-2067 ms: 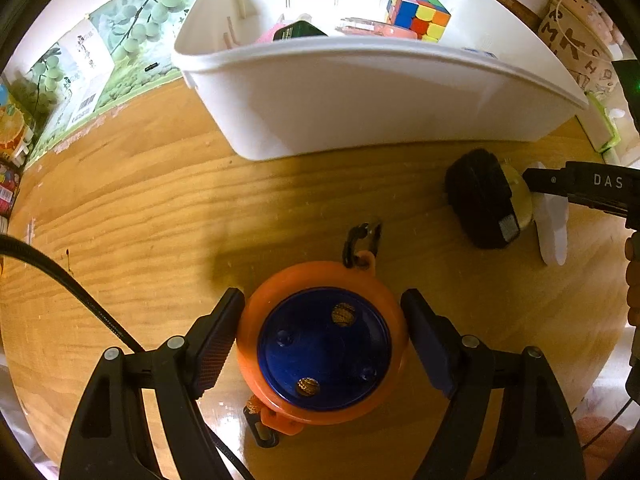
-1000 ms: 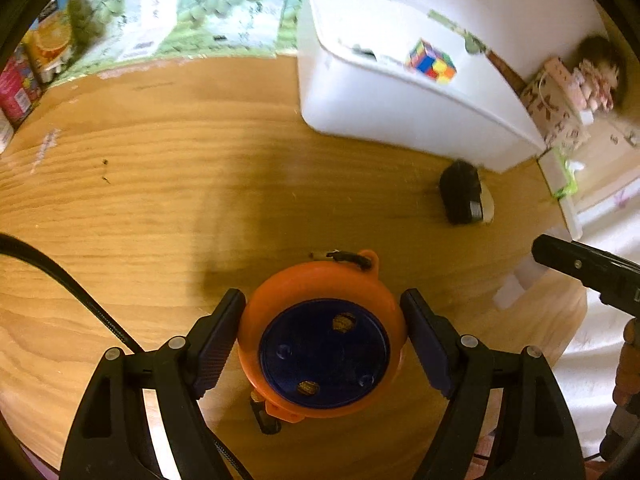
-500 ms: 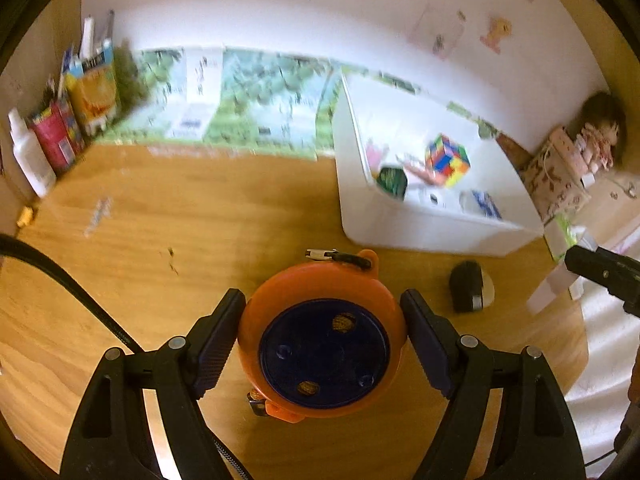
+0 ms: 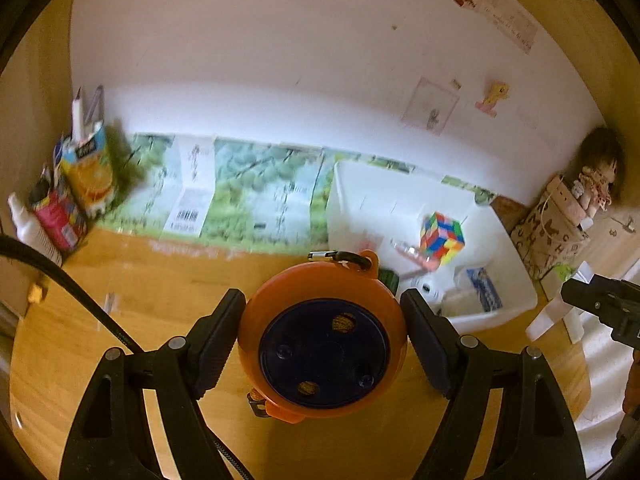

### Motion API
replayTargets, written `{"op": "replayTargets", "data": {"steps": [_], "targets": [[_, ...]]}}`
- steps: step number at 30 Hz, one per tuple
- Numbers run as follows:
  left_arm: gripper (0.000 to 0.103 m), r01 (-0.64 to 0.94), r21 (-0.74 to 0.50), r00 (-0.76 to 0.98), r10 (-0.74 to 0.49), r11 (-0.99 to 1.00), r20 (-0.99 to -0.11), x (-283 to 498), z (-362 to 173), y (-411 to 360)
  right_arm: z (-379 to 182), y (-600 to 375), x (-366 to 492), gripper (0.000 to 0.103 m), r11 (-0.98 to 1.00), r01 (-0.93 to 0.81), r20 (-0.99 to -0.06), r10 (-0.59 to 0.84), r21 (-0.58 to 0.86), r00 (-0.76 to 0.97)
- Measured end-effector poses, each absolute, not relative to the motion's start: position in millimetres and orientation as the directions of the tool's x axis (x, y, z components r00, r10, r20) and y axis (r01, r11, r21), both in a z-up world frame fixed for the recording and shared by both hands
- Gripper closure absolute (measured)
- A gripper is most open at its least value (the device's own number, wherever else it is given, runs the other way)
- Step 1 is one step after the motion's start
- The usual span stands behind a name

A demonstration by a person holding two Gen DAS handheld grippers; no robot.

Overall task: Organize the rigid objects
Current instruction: 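Carry the orange case and white scoop over the white bin with both tools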

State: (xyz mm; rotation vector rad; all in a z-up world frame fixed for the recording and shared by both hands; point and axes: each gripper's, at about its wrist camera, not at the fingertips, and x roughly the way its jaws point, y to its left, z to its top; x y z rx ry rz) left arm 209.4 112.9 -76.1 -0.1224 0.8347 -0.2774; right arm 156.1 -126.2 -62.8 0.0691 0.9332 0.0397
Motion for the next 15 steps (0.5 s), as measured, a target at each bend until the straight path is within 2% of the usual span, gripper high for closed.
{"op": "replayTargets", "data": {"steps": [15], "targets": [[0.021, 0.265, -0.210, 0.655, -0.336, 0.941, -0.677, 256, -58, 53, -61, -168, 207, 0.047, 0.994, 0.031, -0.785, 0.066, 0.108, 0.617]]}}
